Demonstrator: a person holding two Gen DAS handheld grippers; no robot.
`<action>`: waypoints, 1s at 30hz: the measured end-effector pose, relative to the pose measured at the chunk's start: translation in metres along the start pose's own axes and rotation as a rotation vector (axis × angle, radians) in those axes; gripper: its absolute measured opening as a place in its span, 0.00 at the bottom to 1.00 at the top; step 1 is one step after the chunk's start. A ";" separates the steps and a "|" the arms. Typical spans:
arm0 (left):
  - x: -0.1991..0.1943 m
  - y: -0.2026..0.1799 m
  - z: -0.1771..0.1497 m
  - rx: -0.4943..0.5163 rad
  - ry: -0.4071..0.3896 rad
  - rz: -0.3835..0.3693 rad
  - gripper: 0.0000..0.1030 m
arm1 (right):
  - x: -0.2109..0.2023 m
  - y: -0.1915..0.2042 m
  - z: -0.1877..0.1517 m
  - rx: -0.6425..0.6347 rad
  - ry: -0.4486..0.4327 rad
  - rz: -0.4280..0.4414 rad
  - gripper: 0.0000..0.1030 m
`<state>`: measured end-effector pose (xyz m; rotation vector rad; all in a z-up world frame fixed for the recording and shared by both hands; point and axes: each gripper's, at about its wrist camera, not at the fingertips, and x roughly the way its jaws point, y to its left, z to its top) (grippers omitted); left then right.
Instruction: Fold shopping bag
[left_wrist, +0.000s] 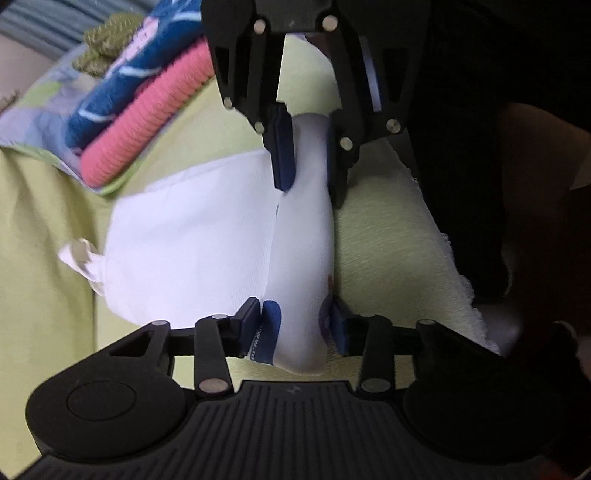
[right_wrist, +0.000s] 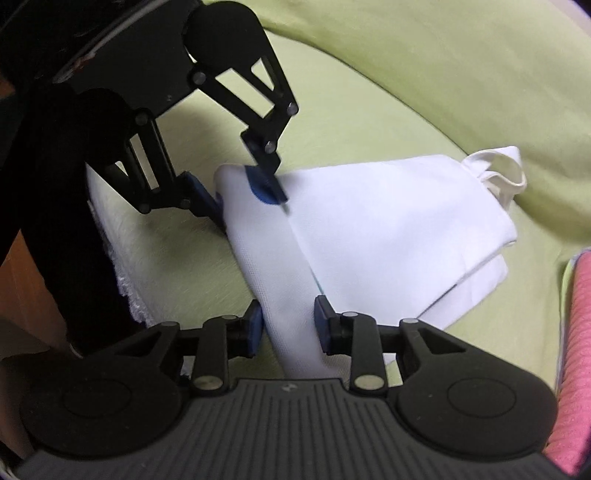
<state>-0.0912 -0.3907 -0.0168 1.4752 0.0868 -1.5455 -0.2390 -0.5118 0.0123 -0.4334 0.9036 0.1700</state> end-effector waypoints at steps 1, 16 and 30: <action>0.001 0.004 0.000 -0.018 0.002 -0.020 0.41 | -0.001 0.007 -0.001 -0.037 -0.006 -0.038 0.25; -0.008 0.025 -0.010 -0.227 -0.028 -0.328 0.39 | -0.005 0.032 -0.007 -0.025 0.098 0.075 0.19; -0.047 0.025 -0.031 -0.285 -0.098 -0.190 0.43 | 0.034 -0.049 0.001 0.310 0.297 0.478 0.18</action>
